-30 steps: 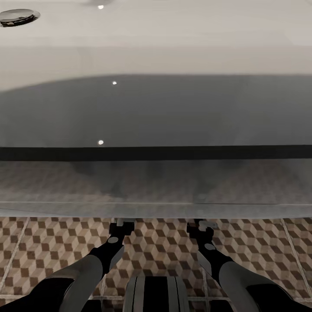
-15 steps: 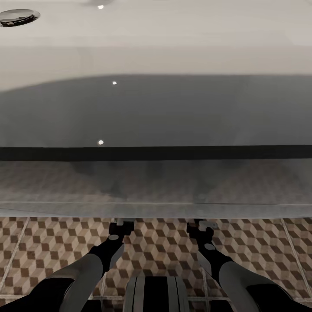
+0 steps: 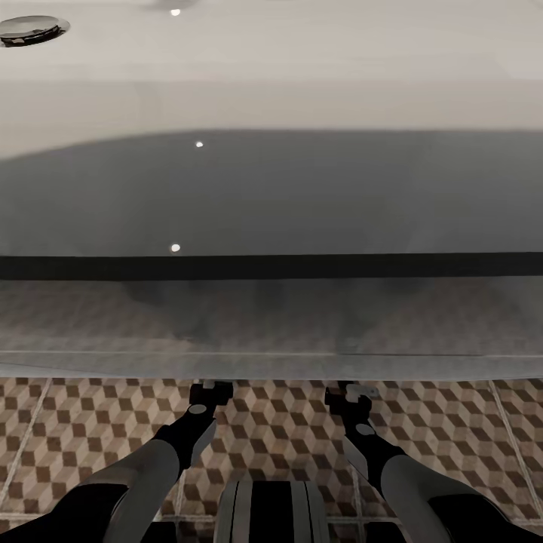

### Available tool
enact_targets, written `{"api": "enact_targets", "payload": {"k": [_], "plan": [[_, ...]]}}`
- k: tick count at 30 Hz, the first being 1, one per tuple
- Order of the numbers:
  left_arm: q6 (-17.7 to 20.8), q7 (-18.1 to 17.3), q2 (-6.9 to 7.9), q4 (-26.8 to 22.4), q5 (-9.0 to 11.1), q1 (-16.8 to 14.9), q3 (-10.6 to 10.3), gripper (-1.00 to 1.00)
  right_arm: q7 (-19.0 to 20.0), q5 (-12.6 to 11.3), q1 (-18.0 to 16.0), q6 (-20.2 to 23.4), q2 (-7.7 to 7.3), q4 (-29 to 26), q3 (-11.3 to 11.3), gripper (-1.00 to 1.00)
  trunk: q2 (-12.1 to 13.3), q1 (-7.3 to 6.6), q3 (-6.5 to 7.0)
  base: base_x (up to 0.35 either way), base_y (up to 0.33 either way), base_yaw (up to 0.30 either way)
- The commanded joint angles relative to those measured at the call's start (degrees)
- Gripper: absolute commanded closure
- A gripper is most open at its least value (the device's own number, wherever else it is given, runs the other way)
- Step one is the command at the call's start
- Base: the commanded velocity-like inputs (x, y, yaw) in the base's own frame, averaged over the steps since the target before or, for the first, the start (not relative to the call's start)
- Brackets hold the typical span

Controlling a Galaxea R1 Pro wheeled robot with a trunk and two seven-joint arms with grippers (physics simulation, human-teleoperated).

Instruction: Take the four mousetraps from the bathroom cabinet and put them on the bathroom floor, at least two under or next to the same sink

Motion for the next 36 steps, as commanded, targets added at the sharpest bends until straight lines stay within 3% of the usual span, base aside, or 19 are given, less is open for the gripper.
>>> {"api": "enact_targets", "payload": {"k": [1,16,17,36], "plan": [[-0.15,0.37,-0.02,0.07,-0.63,-0.03,0.17,1.0,-0.15,-0.46,-0.03,-0.21,0.0,0.05,0.33,-1.0,-0.01,-0.01,-0.03,0.0,0.0,0.0],[-0.18,0.37,-0.02,-0.03,-0.46,-0.03,0.17,1.0,-0.15,-0.47,-0.03,-0.21,0.0,0.05,0.33,-1.0,-0.01,-0.01,-0.03,0.0,0.0,0.0],[-0.18,0.37,-0.02,-0.03,-0.47,-0.03,0.17,-1.0,-0.15,-0.47,-0.03,-0.21,0.0,0.05,0.33,-1.0,-0.01,-0.01,-0.03,0.0,0.0,0.0],[-0.67,0.37,-0.05,-0.04,-0.75,-0.03,0.22,-1.0,-0.15,-0.54,-0.03,-0.21,-0.03,0.04,0.33,-1.0,-0.01,-0.01,-0.03,0.0,0.0,0.0]]}}
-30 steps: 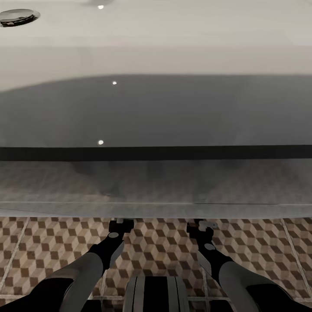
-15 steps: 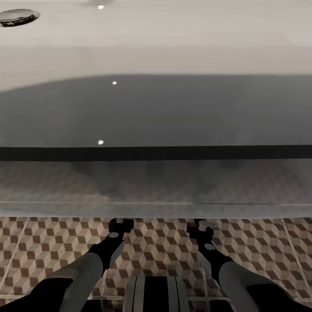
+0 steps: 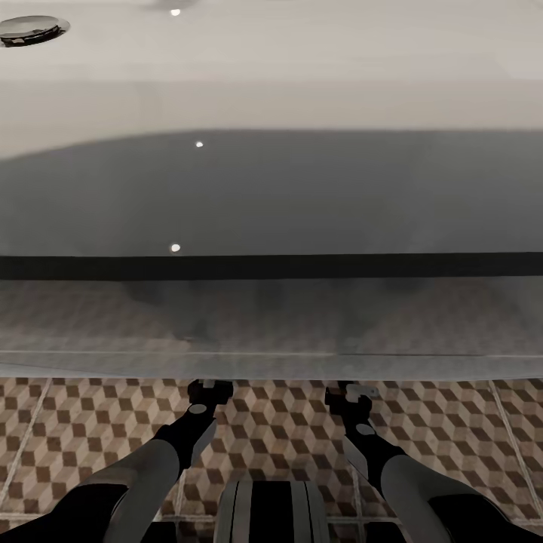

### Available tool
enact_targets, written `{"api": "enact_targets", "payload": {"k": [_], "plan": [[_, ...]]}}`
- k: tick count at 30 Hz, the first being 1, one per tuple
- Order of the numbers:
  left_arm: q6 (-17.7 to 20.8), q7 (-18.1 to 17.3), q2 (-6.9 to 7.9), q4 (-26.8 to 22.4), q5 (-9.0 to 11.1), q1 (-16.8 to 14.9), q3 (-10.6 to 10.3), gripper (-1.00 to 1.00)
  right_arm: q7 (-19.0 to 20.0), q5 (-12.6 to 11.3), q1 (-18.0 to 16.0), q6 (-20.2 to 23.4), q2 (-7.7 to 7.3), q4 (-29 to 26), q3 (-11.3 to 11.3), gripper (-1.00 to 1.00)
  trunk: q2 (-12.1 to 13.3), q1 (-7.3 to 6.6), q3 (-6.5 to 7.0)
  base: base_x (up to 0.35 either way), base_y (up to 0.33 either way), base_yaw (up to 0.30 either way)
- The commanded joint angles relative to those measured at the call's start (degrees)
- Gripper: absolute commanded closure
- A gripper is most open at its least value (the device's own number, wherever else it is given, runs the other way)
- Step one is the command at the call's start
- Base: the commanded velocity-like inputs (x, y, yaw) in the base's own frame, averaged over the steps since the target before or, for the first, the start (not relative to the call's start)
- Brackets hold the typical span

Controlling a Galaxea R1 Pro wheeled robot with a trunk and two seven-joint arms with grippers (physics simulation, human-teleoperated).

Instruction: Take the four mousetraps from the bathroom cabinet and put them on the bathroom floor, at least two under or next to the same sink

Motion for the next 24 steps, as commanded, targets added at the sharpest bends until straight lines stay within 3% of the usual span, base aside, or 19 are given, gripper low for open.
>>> {"api": "enact_targets", "payload": {"k": [1,15,24], "plan": [[-0.2,0.26,-0.02,0.07,-0.57,-0.03,0.2,-1.0,-0.15,-0.47,-0.03,-0.21,-0.01,0.04,0.33,-1.0,-0.01,-0.01,-0.03,0.0,0.0,0.0],[-0.9,0.26,-0.07,0.08,-0.58,-0.03,0.13,-1.0,-0.15,-0.48,-0.03,-0.21,0.0,0.06,0.33,-1.0,-0.01,-0.01,-0.03,0.0,0.0,0.0],[-5.74,0.32,-0.01,0.07,-0.63,-0.03,-0.07,-1.0,-0.15,-0.48,-0.03,-0.21,0.0,0.06,0.33,-1.0,-0.01,-0.01,-0.03,0.0,0.0,0.0]]}}
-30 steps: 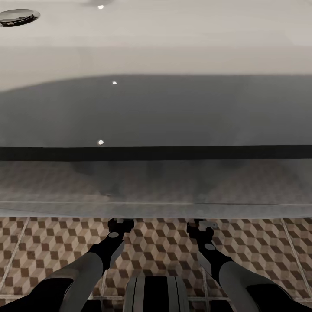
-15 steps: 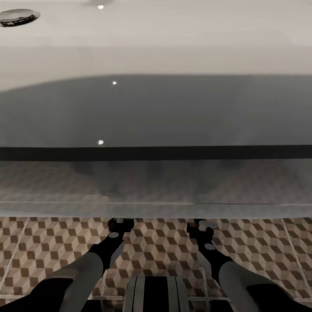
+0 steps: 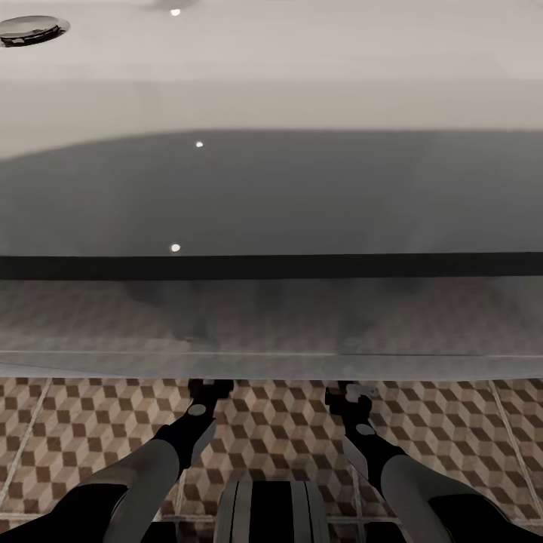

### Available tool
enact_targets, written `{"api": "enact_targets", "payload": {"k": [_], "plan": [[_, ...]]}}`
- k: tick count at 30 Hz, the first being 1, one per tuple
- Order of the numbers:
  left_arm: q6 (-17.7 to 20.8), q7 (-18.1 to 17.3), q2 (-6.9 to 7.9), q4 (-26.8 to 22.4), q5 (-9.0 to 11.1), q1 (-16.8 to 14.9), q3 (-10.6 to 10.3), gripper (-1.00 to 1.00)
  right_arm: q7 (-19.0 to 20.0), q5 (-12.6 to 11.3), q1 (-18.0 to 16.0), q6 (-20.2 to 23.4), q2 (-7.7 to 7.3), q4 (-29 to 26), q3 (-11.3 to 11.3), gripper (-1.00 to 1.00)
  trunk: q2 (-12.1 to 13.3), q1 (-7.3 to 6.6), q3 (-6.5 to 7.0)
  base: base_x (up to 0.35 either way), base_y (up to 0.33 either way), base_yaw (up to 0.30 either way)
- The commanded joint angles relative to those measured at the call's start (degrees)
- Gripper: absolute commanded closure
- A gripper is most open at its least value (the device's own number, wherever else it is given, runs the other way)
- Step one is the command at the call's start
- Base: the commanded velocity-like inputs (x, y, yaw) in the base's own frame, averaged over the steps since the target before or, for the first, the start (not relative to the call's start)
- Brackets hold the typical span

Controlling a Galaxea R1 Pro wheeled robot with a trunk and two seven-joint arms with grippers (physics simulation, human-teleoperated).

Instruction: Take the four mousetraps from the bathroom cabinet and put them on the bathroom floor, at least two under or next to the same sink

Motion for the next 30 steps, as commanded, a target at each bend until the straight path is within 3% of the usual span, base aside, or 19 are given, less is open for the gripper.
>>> {"api": "enact_targets", "payload": {"k": [1,6,14,30], "plan": [[-1.0,0.32,-0.02,0.07,-0.59,-0.03,0.14,-1.0,-0.15,-0.47,-0.03,-0.21,0.01,0.05,0.33,-1.0,-0.01,-0.01,-0.03,0.0,0.0,0.0],[-3.82,0.34,-0.02,0.07,-0.61,-0.03,0.04,-1.0,-0.15,-0.47,-0.03,-0.21,0.03,0.03,0.33,-1.0,-0.01,-0.01,-0.03,0.0,0.0,0.0],[-4.77,0.42,-0.05,0.09,-0.62,-0.03,0.1,-1.0,-0.15,-0.47,-0.03,-0.21,0.04,0.03,0.33,-1.0,-0.01,-0.01,-0.03,-0.021,0.0,0.0],[-2.32,0.24,-0.01,0.01,-0.48,-0.03,0.27,-1.0,-0.15,-0.43,-0.03,-0.21,0.04,0.01,0.33,-1.0,-0.01,-0.01,-0.03,-0.3,0.0,0.0]]}}
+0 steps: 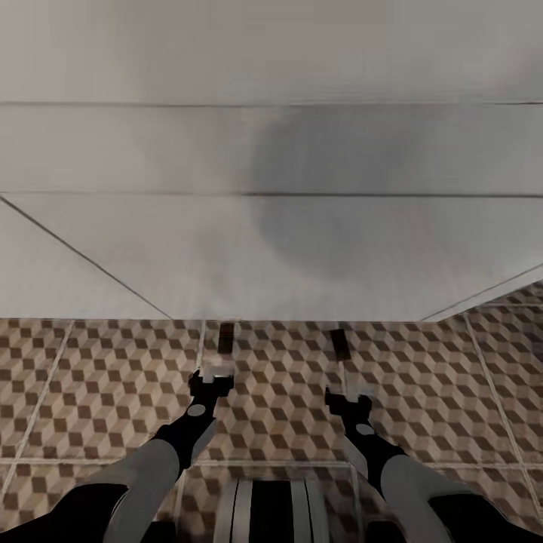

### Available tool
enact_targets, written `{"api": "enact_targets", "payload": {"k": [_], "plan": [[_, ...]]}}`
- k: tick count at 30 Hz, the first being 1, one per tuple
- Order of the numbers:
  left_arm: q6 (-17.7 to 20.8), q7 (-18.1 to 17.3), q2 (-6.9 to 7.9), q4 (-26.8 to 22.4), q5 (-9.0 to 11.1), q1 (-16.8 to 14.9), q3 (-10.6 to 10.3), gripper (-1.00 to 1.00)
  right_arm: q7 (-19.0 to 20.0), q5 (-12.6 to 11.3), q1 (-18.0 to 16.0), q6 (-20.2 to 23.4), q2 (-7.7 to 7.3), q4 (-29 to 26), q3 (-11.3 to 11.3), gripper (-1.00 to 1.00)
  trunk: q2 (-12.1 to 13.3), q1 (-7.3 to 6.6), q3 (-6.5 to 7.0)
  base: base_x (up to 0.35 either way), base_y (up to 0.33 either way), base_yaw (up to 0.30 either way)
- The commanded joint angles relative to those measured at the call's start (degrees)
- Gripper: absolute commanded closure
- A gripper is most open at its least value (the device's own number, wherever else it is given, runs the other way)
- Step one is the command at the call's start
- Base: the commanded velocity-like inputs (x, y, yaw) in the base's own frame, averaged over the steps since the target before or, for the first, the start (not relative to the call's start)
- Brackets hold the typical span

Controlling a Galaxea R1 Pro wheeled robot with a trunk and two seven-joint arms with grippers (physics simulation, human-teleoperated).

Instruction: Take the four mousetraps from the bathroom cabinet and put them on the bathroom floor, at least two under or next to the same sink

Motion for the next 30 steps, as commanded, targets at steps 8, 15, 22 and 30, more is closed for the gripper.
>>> {"api": "enact_targets", "payload": {"k": [8,15,22,30], "plan": [[0.03,0.27,-0.02,0.06,-0.57,-0.03,0.25,-1.0,-0.15,-0.45,-0.03,-0.21,0.0,-0.04,0.33,-1.0,-0.01,-0.04,-0.03,-0.342,0.0,0.0],[0.06,0.26,-0.02,0.09,-0.56,-0.03,0.26,-1.0,-0.15,-0.44,-0.03,-0.21,0.0,-0.1,0.33,-1.0,-0.01,-0.04,-0.03,-0.344,0.0,0.0],[0.07,0.27,-0.02,0.12,-0.48,-0.03,0.27,-1.0,-0.15,-0.46,-0.03,-0.21,0.0,-0.34,0.33,-1.0,-0.01,-0.04,-0.03,-0.345,0.0,0.0],[0.01,0.37,-0.04,0.13,-0.34,-0.03,0.27,-1.0,-0.15,-0.46,-0.03,-0.21,0.0,-0.41,0.33,-1.0,-0.01,-0.04,-0.03,-0.336,0.0,0.0]]}}
